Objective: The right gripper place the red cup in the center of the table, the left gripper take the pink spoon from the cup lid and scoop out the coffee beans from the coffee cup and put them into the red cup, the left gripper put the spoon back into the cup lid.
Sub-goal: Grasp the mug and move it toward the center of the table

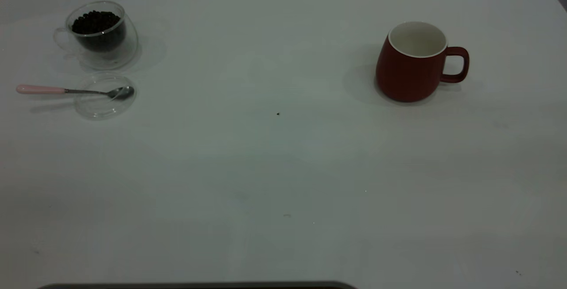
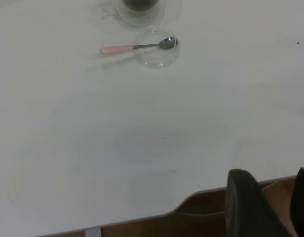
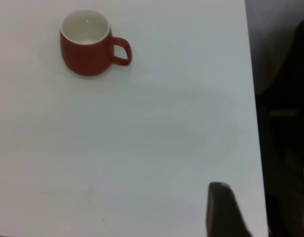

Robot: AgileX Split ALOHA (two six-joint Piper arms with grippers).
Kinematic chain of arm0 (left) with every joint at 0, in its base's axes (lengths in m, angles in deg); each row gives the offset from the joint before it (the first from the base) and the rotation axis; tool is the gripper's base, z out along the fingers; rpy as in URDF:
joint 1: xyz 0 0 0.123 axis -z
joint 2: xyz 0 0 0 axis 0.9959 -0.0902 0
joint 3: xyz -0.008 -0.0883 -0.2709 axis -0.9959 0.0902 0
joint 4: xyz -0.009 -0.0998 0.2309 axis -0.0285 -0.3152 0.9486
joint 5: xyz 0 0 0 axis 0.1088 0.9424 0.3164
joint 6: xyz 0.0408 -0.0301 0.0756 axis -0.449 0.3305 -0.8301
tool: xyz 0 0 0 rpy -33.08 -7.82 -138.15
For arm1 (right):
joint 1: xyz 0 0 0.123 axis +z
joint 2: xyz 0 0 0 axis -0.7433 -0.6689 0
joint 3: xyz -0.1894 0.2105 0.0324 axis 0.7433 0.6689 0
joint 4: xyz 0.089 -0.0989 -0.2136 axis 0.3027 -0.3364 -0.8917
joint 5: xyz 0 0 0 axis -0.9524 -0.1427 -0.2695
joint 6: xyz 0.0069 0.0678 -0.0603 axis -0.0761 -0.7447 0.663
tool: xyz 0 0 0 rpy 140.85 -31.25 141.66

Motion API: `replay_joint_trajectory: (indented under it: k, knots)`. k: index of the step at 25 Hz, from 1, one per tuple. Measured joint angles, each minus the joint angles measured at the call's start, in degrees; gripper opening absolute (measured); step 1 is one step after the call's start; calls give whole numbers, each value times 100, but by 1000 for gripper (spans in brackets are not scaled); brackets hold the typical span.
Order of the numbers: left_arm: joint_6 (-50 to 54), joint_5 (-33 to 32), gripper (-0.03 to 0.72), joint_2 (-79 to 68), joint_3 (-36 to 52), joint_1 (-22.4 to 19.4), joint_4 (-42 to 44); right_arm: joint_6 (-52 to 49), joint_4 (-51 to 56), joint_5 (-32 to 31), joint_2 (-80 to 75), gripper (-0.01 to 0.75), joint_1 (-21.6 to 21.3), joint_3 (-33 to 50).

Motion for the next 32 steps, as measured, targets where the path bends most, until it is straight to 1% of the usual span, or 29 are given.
replay_joint_trajectory:
  k: [2,5,7,8,13,15,23,28,32]
  knots:
    - [0,0,277,0,0,0,0,79,-53,155,-611,495,0,-191]
    - [0,0,277,0,0,0,0,277,-179,292,-1518,630,0,-495]
    - [-14,0,277,0,0,0,0,404,-230,501,-2080,682,0,-618]
    - [-14,0,277,0,0,0,0,429,-231,706,-2378,693,0,-634]
    - [-14,0,277,0,0,0,0,606,-305,1842,-3908,699,0,-657]
    - [-14,0,277,0,0,0,0,815,-360,2144,-4537,698,0,-684]
    - [-14,0,277,0,0,0,0,1398,-632,2998,-6925,679,0,-1271]
    - [-14,0,277,0,0,0,0,1950,-793,3531,-8022,663,0,-1725]
    - [-14,0,277,0,0,0,0,2276,-828,3796,-8888,654,7,-2151]
